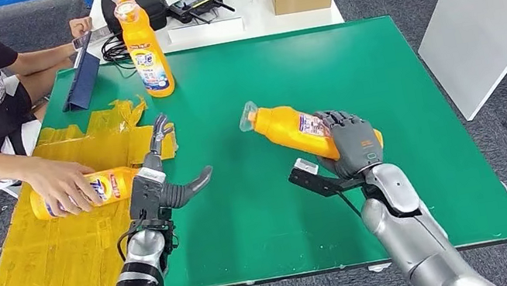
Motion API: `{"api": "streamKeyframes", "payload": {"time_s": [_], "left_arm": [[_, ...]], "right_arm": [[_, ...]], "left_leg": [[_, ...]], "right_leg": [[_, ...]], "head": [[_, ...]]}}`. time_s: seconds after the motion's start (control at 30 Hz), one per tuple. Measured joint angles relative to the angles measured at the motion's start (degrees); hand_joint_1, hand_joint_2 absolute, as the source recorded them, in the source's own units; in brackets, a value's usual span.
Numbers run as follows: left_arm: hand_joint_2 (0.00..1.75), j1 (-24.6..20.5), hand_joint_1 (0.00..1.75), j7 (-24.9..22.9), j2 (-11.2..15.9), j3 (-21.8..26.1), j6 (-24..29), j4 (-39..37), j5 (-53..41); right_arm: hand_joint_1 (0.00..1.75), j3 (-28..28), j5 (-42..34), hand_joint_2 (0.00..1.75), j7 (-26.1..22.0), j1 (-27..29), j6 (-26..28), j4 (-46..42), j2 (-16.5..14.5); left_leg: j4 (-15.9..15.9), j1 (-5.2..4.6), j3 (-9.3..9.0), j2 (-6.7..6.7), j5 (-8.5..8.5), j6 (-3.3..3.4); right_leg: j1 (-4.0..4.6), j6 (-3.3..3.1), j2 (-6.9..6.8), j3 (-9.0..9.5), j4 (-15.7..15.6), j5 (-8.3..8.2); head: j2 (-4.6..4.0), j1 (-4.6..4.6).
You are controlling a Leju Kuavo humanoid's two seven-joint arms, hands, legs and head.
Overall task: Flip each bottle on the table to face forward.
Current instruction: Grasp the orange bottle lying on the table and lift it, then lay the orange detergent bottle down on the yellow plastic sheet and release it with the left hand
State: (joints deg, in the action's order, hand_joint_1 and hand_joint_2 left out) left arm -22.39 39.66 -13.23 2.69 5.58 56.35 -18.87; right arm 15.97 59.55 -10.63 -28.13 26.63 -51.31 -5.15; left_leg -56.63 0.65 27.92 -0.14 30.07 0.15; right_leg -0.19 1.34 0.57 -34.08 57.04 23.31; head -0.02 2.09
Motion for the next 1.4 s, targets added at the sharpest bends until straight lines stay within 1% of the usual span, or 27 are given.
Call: {"api": "streamKeyframes", "payload": {"time_s": [0.1, 0.23, 0.3, 0.4, 0.53, 0.63, 0.77, 0.87, 0.97, 1.03, 1.13, 1.27, 1.4], "left_arm": [[1.75, -0.5, 0.00, -1.8, -0.8, 0.2, -6.7, 0.0, 2.6], [1.75, -1.8, 0.00, -4.2, -1.7, 0.0, -13.9, 0.0, 7.1], [1.75, -2.5, 0.00, -4.9, -2.1, -0.1, -15.9, 0.0, 8.8], [1.75, -3.1, 0.00, -5.5, -2.5, -0.2, -17.5, 0.0, 10.4], [1.75, -3.9, 0.00, -7.8, -2.6, -0.2, -22.0, -0.1, 15.5], [1.75, -5.1, 0.00, -9.6, -2.6, -0.2, -24.4, -0.5, 19.2], [1.75, -6.9, 0.00, -11.3, -2.6, -0.5, -26.4, -1.1, 22.8], [1.75, -8.0, 0.00, -12.2, -2.9, -1.3, -27.2, -1.5, 24.5], [1.75, -9.0, 0.00, -12.8, -3.2, -2.4, -27.4, -1.6, 26.0], [1.75, -9.5, 0.00, -13.2, -3.3, -3.2, -27.6, -1.6, 26.9], [1.75, -9.8, 0.00, -13.5, -3.4, -4.2, -27.8, -1.7, 27.9], [1.75, -9.9, 0.00, -13.5, -3.4, -5.2, -28.0, -2.1, 28.4], [1.75, -10.0, 0.00, -13.1, -3.4, -6.0, -28.1, -2.7, 28.5]], "right_arm": [[1.75, -2.3, -3.6, 1.75, -2.8, 2.2, 3.8, -6.2, -2.6], [1.75, -4.7, -9.3, 1.75, -6.3, 4.3, 5.5, -12.3, -5.6], [1.75, -5.5, -10.4, 1.75, -7.1, 5.0, 5.6, -14.0, -6.6], [1.75, -6.4, -11.0, 1.75, -7.8, 5.7, 5.9, -15.4, -7.5], [1.74, -7.0, -11.5, 1.75, -9.3, 6.1, 6.8, -15.6, -8.6], [1.75, -7.1, -10.6, 1.75, -10.2, 6.4, 8.1, -15.4, -9.6], [1.71, -6.9, -9.4, 1.75, -11.1, 6.7, 9.1, -14.6, -11.2], [1.68, -6.1, -8.0, 1.75, -10.7, 6.4, 8.7, -12.5, -12.3], [1.64, -4.9, -6.8, 1.75, -10.0, 5.1, 7.2, -7.9, -13.2], [1.56, -3.9, -6.2, 1.75, -10.0, 4.2, 6.2, -4.3, -13.7], [1.52, -2.6, -5.9, 1.75, -10.1, 2.6, 4.6, 1.0, -14.6], [1.54, -0.6, -8.0, 1.75, -10.2, 0.6, 2.5, 5.3, -15.4], [1.57, 2.4, -11.6, 1.75, -9.9, -0.9, 1.3, 7.6, -15.7]], "left_leg": [[0.0, 0.01, 0.07, -0.01, 0.00, 0.00], [0.0, 0.03, 0.09, 0.00, 0.00, 0.00], [0.0, 0.03, 0.09, 0.00, 0.00, 0.00], [0.0, 0.02, 0.08, 0.00, 0.00, 0.00], [0.0, 0.02, 0.08, 0.00, 0.00, 0.00], [0.0, 0.03, 0.09, 0.00, 0.00, 0.00], [0.0, 0.04, 0.11, 0.00, 0.00, 0.00], [0.0, 0.04, 0.12, 0.00, 0.00, 0.00], [0.0, 0.04, 0.12, 0.00, -0.01, 0.00], [0.0, 0.04, 0.12, -0.01, -0.01, 0.00], [0.0, 0.04, 0.13, -0.02, -0.01, 0.00], [0.0, 0.05, 0.13, -0.01, -0.01, 0.00], [0.0, 0.04, 0.14, -0.01, -0.01, 0.00]], "right_leg": [[-0.01, 0.00, -0.01, -0.09, 0.0, 0.00], [0.00, 0.00, 0.00, -0.12, 0.0, 0.00], [0.00, 0.00, 0.00, -0.12, 0.0, 0.00], [0.00, 0.00, 0.00, -0.11, 0.0, 0.00], [0.00, 0.00, 0.01, -0.12, 0.0, 0.00], [0.01, 0.00, 0.00, -0.13, 0.0, 0.00], [0.02, 0.00, 0.00, -0.13, 0.0, 0.00], [0.01, 0.00, 0.00, -0.13, 0.0, 0.00], [0.01, 0.00, 0.00, -0.12, 0.0, 0.00], [0.01, 0.00, 0.00, -0.12, 0.0, 0.00], [0.01, 0.00, 0.00, -0.13, 0.0, 0.00], [0.04, 0.00, 0.01, -0.16, 0.0, 0.00], [0.05, 0.00, 0.01, -0.15, 0.0, 0.00]], "head": [[0.00, 0.01], [0.00, 0.02], [0.00, 0.01], [0.00, 0.01], [0.00, 0.00], [0.00, 0.01], [0.00, 0.02], [0.00, 0.01], [0.00, 0.00], [0.00, 0.00], [0.00, -0.01], [0.00, 0.00], [0.00, -0.01]]}}
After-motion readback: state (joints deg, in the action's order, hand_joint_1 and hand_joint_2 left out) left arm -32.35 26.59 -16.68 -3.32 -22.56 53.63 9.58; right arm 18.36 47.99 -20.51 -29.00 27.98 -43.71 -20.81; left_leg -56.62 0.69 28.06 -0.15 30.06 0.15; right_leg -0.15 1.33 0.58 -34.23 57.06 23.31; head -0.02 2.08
